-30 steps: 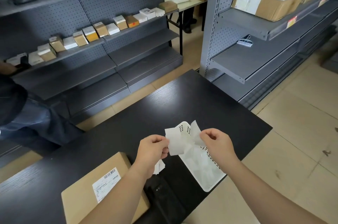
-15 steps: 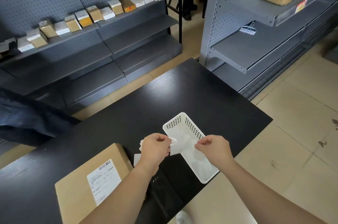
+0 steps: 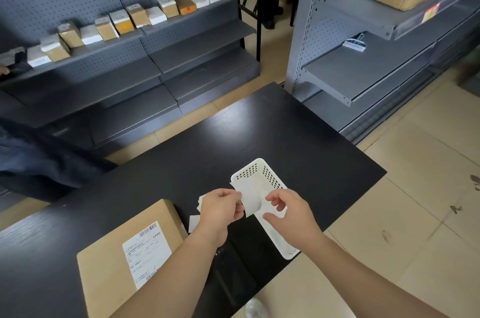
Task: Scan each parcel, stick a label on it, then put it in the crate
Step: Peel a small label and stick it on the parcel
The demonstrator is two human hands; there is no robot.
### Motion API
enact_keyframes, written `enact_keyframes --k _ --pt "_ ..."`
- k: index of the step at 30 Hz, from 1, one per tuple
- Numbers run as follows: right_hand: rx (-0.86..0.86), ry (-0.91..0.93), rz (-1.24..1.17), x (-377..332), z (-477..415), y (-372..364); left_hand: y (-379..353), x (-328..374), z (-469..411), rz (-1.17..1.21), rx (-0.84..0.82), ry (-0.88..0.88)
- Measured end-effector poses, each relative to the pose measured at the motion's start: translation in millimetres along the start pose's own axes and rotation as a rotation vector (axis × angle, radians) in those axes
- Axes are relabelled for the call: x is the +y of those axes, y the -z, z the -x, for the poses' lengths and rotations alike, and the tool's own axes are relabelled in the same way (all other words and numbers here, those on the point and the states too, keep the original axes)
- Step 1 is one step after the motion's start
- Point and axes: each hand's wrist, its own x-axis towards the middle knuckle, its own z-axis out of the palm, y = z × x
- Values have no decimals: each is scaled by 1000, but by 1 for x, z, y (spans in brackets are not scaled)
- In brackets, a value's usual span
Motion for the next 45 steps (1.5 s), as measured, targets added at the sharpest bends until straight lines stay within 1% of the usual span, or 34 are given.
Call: enact_keyframes --k 5,10,13,15,16,18,20,23,28,30,33,35,38,45 --pt "-2 304 122 -25 2 -17 32 17 11 201 -16 42" --pt "106 578 212 -54 2 -44 74 20 29 382 -37 117" --pt "84 681 190 -70 4 -61 101 12 38 454 -11 149" --pt "39 701 189 -81 7 -73 122 6 43 489 19 153" --pt "12 684 175 -87 10 -79 132 3 45 494 24 151" --pt "-50 574 94 -104 18 -89 155 -4 51 488 14 141" --pt "-90 445 -21 -121 24 -98 179 -11 58 484 -31 113" --pt "-160 308 -160 -150 34 -116 216 -33 66 525 -79 43" --pt "-342 162 -227 -180 46 -160 264 -67 77 367 54 -96" --pt "-422 115 -213 -184 49 -179 280 -82 78 317 129 -113" --pt "-495 43 -153 -185 51 -209 300 -105 74 271 259 -49" --pt "-486 17 -93 -182 51 -230 309 -120 67 267 324 -5" --pt "-440 33 -3 -179 50 -259 316 -141 53 255 408 40" --pt "-372 66 186 -164 34 -300 327 -161 20 -4 526 54"
